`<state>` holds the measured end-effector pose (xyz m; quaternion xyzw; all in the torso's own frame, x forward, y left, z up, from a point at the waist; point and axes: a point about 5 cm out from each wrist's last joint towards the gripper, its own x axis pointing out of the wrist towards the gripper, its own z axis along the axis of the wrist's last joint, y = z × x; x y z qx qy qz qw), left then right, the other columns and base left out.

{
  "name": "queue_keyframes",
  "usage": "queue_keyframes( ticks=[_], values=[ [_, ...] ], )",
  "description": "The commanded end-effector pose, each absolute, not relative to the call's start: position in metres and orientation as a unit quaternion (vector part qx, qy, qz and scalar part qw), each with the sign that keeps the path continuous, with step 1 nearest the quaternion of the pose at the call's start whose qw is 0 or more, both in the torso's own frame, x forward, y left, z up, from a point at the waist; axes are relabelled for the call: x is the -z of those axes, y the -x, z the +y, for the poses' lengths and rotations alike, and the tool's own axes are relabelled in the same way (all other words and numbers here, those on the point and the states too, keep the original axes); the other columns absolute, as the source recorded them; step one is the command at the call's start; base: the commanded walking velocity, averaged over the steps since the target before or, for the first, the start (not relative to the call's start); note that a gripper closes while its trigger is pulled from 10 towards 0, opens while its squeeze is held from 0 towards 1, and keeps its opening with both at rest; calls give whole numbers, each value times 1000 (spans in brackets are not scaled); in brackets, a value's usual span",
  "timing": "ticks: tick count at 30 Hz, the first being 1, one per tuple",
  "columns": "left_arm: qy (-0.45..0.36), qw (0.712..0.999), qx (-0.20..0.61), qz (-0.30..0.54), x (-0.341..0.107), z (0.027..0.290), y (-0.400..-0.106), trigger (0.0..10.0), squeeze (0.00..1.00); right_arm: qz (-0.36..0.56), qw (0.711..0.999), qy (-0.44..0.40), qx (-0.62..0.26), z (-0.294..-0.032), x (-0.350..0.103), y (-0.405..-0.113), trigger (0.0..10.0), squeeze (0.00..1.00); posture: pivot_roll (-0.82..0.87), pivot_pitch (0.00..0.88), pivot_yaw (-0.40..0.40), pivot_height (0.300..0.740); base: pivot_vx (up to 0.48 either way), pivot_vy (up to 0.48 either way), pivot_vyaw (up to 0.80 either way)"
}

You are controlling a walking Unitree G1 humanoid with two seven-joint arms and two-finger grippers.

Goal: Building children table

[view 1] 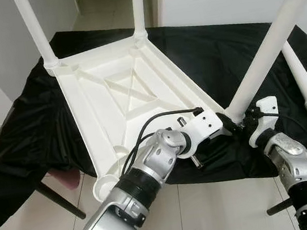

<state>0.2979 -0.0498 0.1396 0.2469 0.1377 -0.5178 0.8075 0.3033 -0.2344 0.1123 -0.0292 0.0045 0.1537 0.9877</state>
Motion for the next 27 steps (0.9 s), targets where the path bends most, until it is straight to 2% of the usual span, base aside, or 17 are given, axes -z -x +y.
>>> queue_keyframes(
  ticks=[1, 3, 9, 10, 18, 21, 27],
  values=[
    [-245, 828, 495, 100, -154, -61, -296, 10000, 0, 40, 996, 16, -83, -245, -100, -297, 10000, 0, -23, 50, 12, 740, 0, 0, 0],
    [-244, 828, 494, 101, -154, -61, -296, 10000, 0, 35, 997, 8, -63, -241, -101, -296, 10000, 0, -24, 51, 11, 740, 0, 0, 0],
    [-244, 827, 496, 102, -153, -62, -295, 10000, 0, 38, 990, -27, 130, -235, -100, -291, 10000, 0, -29, 50, 18, 740, 0, 0, 0],
    [-244, 827, 496, 102, -153, -62, -295, 10000, 0, 38, 990, -27, 130, -235, -100, -291, 10000, 0, -29, 50, 18, 740, 0, 0, 0],
    [-246, 827, 494, 102, -153, -61, -296, 10000, 0, 41, 957, -23, 287, -231, -99, -281, 10000, 0, -22, 48, 14, 740, 0, 0, 0],
    [-246, 829, 492, 102, -153, -60, -296, 10000, 0, 26, 958, -37, 282, -214, -106, -284, 10000, 0, -17, 46, 13, 740, 0, 0, 0],
    [-246, 829, 491, 102, -153, -60, -296, 10000, 0, 19, 958, -16, 286, -218, -110, -284, 10000, 0, -19, 45, 12, 740, 0, 0, 0]
  ],
)
